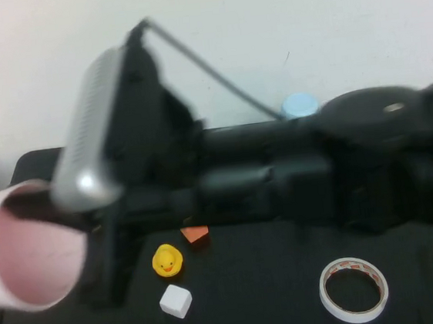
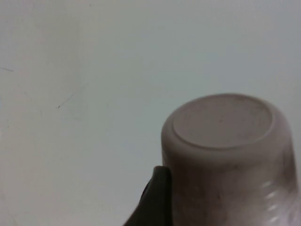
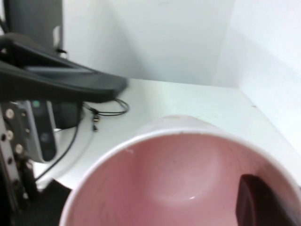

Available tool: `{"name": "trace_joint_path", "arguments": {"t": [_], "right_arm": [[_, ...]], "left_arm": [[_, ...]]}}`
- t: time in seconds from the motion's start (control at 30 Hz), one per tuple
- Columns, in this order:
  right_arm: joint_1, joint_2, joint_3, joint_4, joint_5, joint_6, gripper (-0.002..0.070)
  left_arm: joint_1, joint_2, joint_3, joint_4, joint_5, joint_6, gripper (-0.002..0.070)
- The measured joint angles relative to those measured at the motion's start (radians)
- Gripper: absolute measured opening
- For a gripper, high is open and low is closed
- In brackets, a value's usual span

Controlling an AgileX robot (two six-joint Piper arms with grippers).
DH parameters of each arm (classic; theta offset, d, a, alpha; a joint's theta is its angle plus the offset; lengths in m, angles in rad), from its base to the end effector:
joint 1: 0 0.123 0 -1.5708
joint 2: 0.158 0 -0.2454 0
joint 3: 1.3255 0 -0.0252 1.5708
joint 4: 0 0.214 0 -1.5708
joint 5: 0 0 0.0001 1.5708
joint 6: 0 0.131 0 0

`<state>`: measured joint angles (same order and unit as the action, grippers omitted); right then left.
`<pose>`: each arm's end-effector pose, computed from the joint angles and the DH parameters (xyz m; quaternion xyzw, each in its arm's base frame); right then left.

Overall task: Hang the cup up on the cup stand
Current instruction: Adjust the cup with two arms

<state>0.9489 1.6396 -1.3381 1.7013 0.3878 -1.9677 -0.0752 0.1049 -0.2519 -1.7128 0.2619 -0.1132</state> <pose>0.1869 0.3452 0.3218 -0.5257 0.5459 0.3528 0.5488 0.0845 -0.0401 0.2950 -0.3955 0.4622 -0.6891 0.3938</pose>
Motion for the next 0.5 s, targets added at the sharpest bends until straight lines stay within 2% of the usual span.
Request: {"name": "trace_joint_path", "arguments": {"t": [0.4,0.5], "right_arm": [[0.086,0.106,-0.075,0.02,-0.002,-0.004,0.0018],[0.086,0.111,-0.077,0.022,0.004,-0.004,0.0017]], "left_arm": [[0.0,0.001,0.002,0.002,-0.057,0.004,0.0691],[0.0,0.002,0.006,0.002,-0.059,0.004,0.0652]]}}
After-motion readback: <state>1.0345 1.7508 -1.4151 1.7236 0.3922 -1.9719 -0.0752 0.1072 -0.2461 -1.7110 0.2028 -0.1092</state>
